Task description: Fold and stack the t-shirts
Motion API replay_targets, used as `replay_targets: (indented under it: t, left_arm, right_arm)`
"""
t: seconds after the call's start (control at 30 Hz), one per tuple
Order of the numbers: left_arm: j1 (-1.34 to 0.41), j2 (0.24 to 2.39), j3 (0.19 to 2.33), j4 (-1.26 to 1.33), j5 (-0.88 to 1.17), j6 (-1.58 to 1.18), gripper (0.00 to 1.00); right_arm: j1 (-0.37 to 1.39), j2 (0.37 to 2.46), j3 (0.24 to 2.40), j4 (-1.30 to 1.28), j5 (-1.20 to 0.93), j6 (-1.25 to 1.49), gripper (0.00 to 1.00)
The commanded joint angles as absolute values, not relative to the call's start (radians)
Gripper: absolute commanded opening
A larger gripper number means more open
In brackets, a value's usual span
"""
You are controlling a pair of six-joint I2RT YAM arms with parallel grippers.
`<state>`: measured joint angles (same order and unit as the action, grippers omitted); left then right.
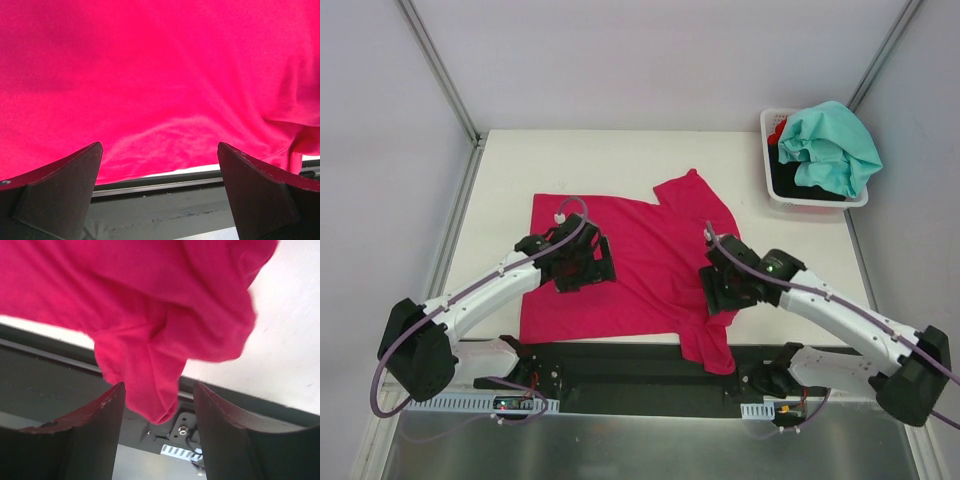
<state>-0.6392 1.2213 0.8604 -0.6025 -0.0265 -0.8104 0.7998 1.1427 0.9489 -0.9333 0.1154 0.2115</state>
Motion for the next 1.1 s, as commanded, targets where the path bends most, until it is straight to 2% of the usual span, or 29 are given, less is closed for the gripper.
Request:
replay_targets:
  t: [0.0,0.2,0.33,0.83,0.93,0.97,1.0,1.07]
  left_arm:
    - [-0.684,1.2,0.812,-0.637,-0.035,-0.848,0.99]
    - [-0.781,1.252,0.81,-0.637,-0.063,-0.891,0.99]
    - [-0.818,1.288,0.837,-0.638,-0.072,-0.9,0.99]
    - [-0.847,1.292,0.88,-0.652,-0.09,-0.92,0.99]
    - [-0.847,1.292,0.888,-0.657,-0.092,-0.917,0.99]
    - [-0.847,1.293,0.887,-0.658,-0.094,-0.916,0.99]
    - [-0.845,1.293,0.89,-0.658,-0.094,-0.916,0.99]
    - [-0.847,1.293,0.89,-0.66,-0.094,-0.917,0.99]
  right_arm:
    - [0.9,0.967,0.767,-0.924,0.104,0.454,0.58]
    - [0.997,0.757,0.537,-0.945,0.13,0.672,0.56]
    - [1.028,0.64,0.494,-0.979,0.129,0.721,0.55]
    - [1.293,0.813,0.46,-0.861,0.193,0.937,0.53]
    - [1.308,0.84,0.446,-0.829,0.193,0.949,0.43]
    - [1.31,0.847,0.446,-0.822,0.195,0.953,0.37]
    - [1.312,0.85,0.448,-0.821,0.196,0.953,0.24]
    - [1.313,0.865,0.457,-0.821,0.204,0.948,0.11]
